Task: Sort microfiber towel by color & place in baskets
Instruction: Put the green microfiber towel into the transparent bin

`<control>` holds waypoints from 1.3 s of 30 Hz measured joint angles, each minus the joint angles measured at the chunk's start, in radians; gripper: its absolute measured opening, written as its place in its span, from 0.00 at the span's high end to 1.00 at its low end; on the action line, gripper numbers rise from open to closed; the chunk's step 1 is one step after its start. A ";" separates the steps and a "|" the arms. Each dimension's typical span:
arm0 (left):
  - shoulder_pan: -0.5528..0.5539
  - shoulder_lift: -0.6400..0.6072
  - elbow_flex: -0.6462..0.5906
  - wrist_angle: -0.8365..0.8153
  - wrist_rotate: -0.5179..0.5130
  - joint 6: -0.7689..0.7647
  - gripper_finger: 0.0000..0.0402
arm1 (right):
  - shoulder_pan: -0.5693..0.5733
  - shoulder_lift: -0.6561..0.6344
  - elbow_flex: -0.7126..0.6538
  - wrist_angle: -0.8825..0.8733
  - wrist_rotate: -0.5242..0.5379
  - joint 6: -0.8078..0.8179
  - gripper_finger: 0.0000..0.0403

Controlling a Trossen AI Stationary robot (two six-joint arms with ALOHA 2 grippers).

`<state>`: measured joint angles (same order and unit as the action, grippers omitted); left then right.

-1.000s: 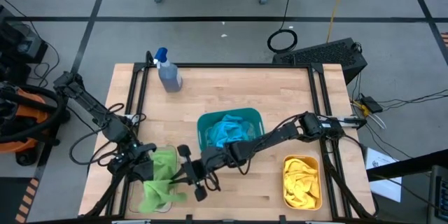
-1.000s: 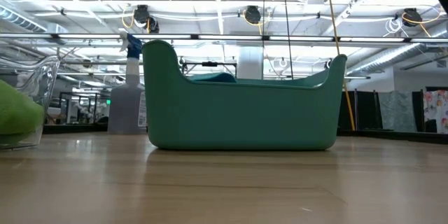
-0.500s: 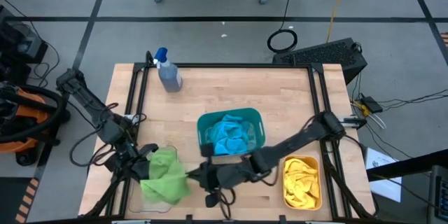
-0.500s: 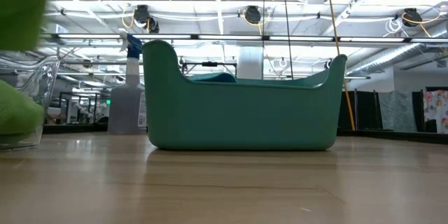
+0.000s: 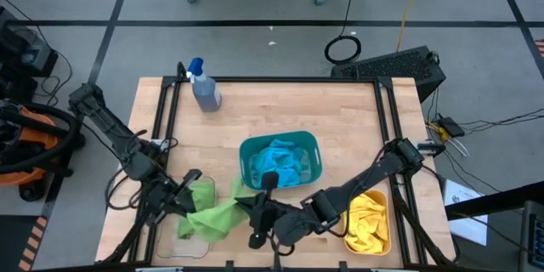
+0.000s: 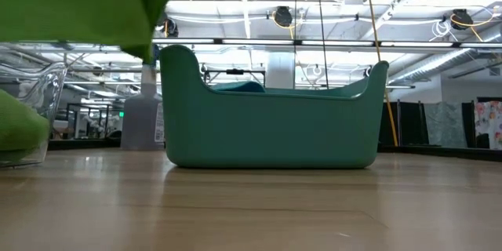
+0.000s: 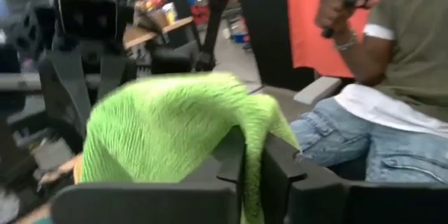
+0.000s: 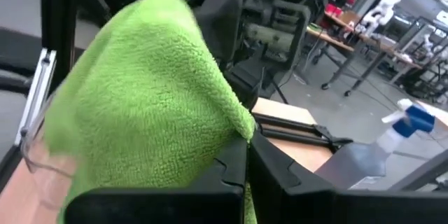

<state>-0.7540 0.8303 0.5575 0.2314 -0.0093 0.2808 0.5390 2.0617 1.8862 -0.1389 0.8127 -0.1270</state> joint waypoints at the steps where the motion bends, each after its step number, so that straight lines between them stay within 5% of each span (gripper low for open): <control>1: 0.000 0.014 0.000 0.006 -0.019 -0.012 0.89 | -0.002 0.000 0.000 0.002 0.000 0.014 1.00; 9: -0.002 0.119 0.000 0.133 -0.081 -0.037 0.60 | -0.001 -0.002 0.000 0.005 0.004 0.043 1.00; 22: -0.116 0.117 0.000 0.076 -0.096 -0.159 0.21 | 0.000 -0.002 0.000 -0.042 0.056 0.038 1.00; 32: -0.157 0.117 0.000 0.082 -0.501 0.023 0.16 | 0.006 -0.002 0.000 0.036 0.045 -0.169 1.00; 35: -0.158 0.117 0.000 0.128 -0.501 0.047 0.16 | 0.013 -0.002 0.000 0.152 0.024 -0.323 1.00; 39: -0.158 0.125 0.000 0.190 -0.436 0.050 0.16 | 0.015 -0.003 0.002 0.249 -0.169 -0.471 1.00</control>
<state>-0.9117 0.9556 0.5575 0.4210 -0.4448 0.3309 0.5545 2.0586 1.8877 0.1097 0.6437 -0.5981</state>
